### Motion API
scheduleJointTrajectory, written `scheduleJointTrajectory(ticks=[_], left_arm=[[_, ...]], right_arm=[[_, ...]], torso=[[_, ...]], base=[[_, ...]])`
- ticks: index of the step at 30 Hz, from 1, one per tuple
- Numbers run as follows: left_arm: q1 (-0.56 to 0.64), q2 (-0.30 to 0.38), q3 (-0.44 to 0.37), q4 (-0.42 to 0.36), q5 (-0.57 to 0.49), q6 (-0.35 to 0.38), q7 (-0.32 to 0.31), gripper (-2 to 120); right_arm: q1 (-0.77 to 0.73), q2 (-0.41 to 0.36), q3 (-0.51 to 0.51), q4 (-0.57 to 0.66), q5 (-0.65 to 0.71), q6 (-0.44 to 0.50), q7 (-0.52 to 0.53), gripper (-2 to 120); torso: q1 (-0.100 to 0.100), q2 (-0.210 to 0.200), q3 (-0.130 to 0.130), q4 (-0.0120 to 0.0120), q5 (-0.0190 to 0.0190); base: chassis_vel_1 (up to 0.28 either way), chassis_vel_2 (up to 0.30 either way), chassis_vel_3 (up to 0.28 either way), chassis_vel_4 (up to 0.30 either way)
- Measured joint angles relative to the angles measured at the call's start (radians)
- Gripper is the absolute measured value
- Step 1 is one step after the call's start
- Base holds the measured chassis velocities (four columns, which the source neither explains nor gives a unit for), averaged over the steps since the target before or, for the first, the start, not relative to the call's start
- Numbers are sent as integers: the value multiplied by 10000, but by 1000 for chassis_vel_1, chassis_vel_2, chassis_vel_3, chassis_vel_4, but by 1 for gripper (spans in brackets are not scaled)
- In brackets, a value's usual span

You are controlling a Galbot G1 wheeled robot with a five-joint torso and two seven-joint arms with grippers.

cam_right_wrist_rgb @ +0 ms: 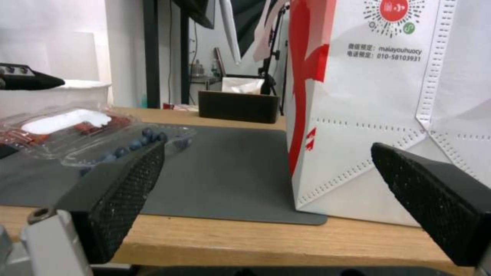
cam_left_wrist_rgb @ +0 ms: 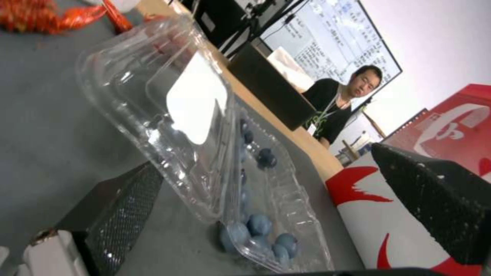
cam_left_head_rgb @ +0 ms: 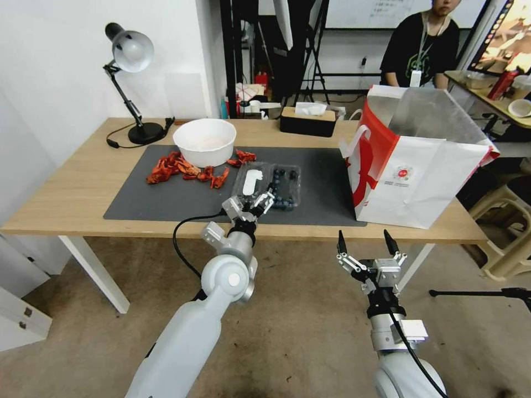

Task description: Close the takeout container lid, then place the container into the takeout bag.

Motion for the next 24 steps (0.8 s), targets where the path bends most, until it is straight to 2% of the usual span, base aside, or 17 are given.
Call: scheduleJointTrajectory(ticks=[13,24], left_arm=[[-169,410,248,39,765,-551,838,100],[-596,587,493,-185,-170,-440,764,100]], right_arm=[[-66,110,-15,8,-111,56,-21,100],[-90,158,10,8,-128,72,-26,100]], torso=[[0,0,-1,-3,-2],[0,0,-2,-2,-2]], base=[[0,0,0,0],[0,0,0,0]])
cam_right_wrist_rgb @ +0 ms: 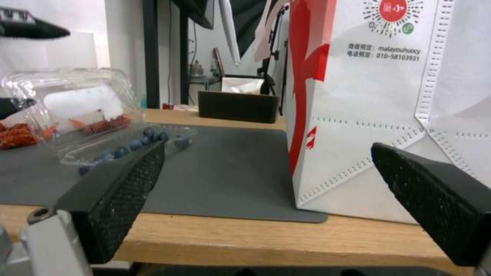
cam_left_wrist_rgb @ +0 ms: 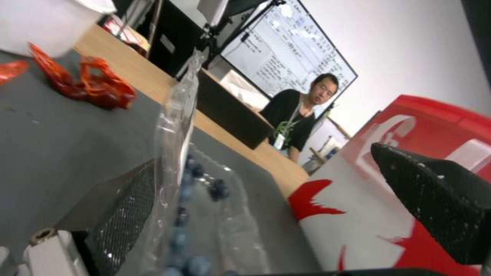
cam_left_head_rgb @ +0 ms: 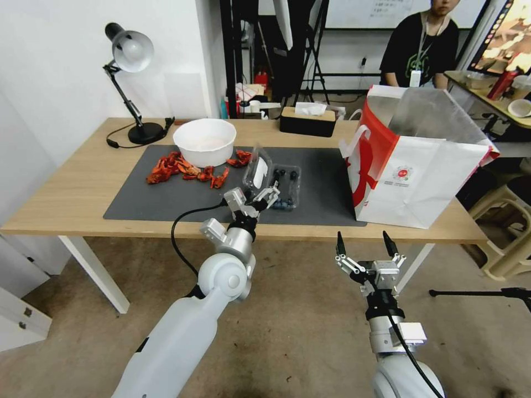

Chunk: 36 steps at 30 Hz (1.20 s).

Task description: Close the takeout container lid, then place the container into the takeout bag.

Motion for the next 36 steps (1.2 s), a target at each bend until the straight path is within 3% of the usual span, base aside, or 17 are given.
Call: scheduleJointTrajectory(ticks=[11,20,27,32,34,36], left_arm=[[-474,-120,142,-478,-2557,557,-666,100],[-951,-412,103,-116,-4179,894,-1603,100],[-1138,-486,176,295,-4277,1041,-1935,99],[-1162,-381,445,534,-3460,1124,-1900,87],[-1173,-338,622,731,-2893,1110,-1752,75],[-1173,-337,644,759,-2811,1099,-1726,74]], right_arm=[[-16,48,33,-5,-2,12,2,100],[-12,68,11,141,123,-47,17,100],[112,13,-32,313,484,-258,75,100],[282,-44,-43,417,750,-455,151,100],[481,-81,-83,538,1096,-718,267,100],[514,-89,-87,557,1159,-769,289,100]], torso=[[0,0,0,0,1],[0,0,0,-1,1],[0,0,0,0,1],[0,0,1,0,1],[0,1,0,0,1],[0,1,1,0,1]], base=[[0,0,0,0],[0,0,0,0],[0,0,0,0],[0,0,0,0],[0,0,0,0],[0,0,0,0]])
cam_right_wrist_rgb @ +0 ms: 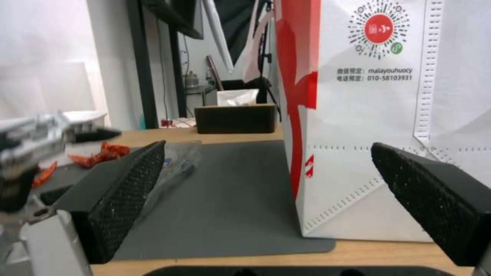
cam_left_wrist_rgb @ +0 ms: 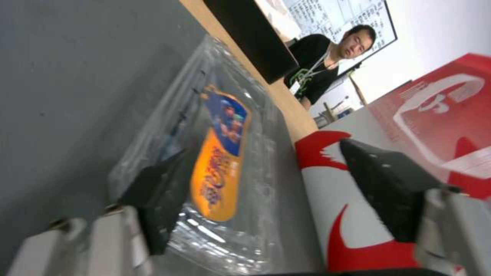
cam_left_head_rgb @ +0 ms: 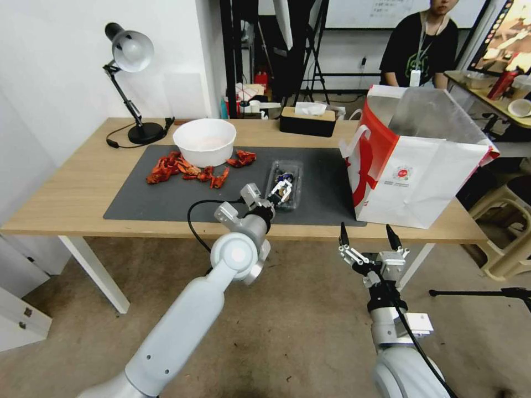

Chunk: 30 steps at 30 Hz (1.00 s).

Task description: Close the takeout container lid, then place the container into the takeout bag.

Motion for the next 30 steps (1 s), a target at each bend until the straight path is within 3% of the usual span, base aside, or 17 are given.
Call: scheduleJointTrajectory(ticks=[2,6,12,14,17,20,30], left_arm=[[-6,11,130,166,464,-77,123,59],[-46,14,204,230,556,-99,157,51],[-169,91,432,318,735,-121,182,23],[-169,109,448,325,771,-121,182,22],[-169,211,519,355,1025,-112,186,5],[-176,269,570,377,1193,-99,190,0],[-248,437,761,511,1702,-12,201,0]], right_arm=[[373,-183,-24,216,841,-603,273,100],[616,-360,7,337,1434,-1048,494,100],[1571,-920,47,541,3872,-2741,1481,100],[1692,-972,27,546,4161,-2903,1584,100],[2591,-1226,-110,547,5860,-3826,2281,100],[3063,-1320,-202,508,6637,-4133,2583,100],[4742,-1465,-679,112,9202,-5055,3648,100]], torso=[[0,2,0,1,0],[0,1,0,0,0],[0,0,0,-1,0],[0,1,1,0,0],[1,1,1,1,0],[0,1,1,0,-2],[0,0,1,0,-1]], base=[[0,0,0,0],[0,0,0,0],[0,0,0,0],[0,0,0,0],[0,0,0,0],[0,0,0,0],[0,0,0,0]])
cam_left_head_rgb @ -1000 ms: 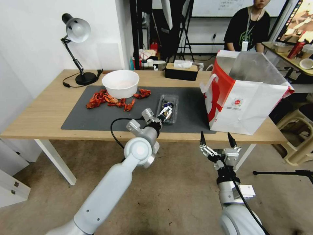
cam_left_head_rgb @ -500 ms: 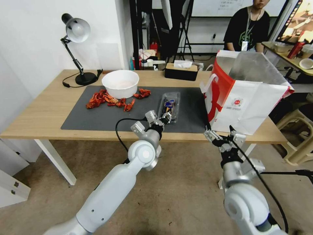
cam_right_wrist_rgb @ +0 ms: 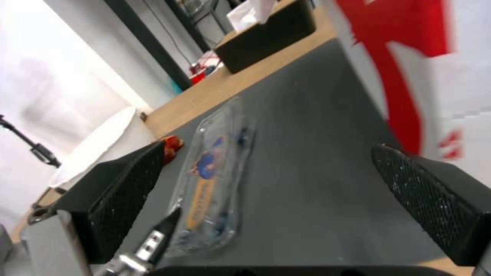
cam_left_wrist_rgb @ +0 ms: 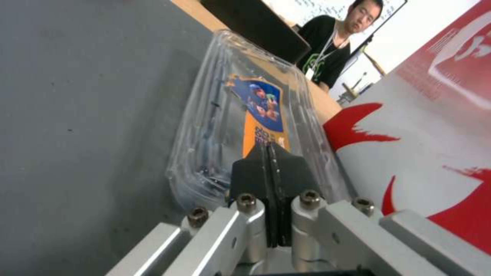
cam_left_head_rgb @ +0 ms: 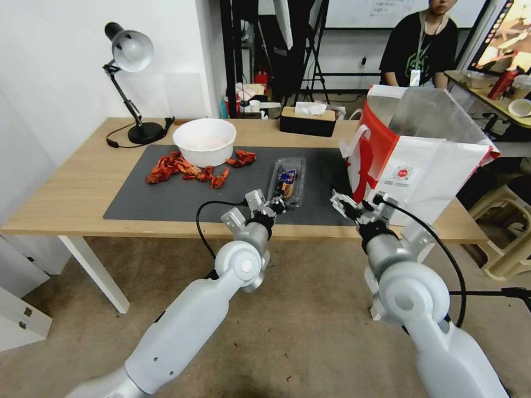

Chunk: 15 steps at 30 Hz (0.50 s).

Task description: Close the takeout container lid, then place the container into the takeout bag.

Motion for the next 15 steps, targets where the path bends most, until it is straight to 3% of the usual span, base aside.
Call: scheduleJointTrajectory(ticks=[15], left_arm=[[-41,96,113,51,93,4,6,0]], right_arm=[[2195,49,-831,-1567,2144,-402,1060,100]], torso=[[-1,0,-1,0,0]], base=[[0,0,0,0]])
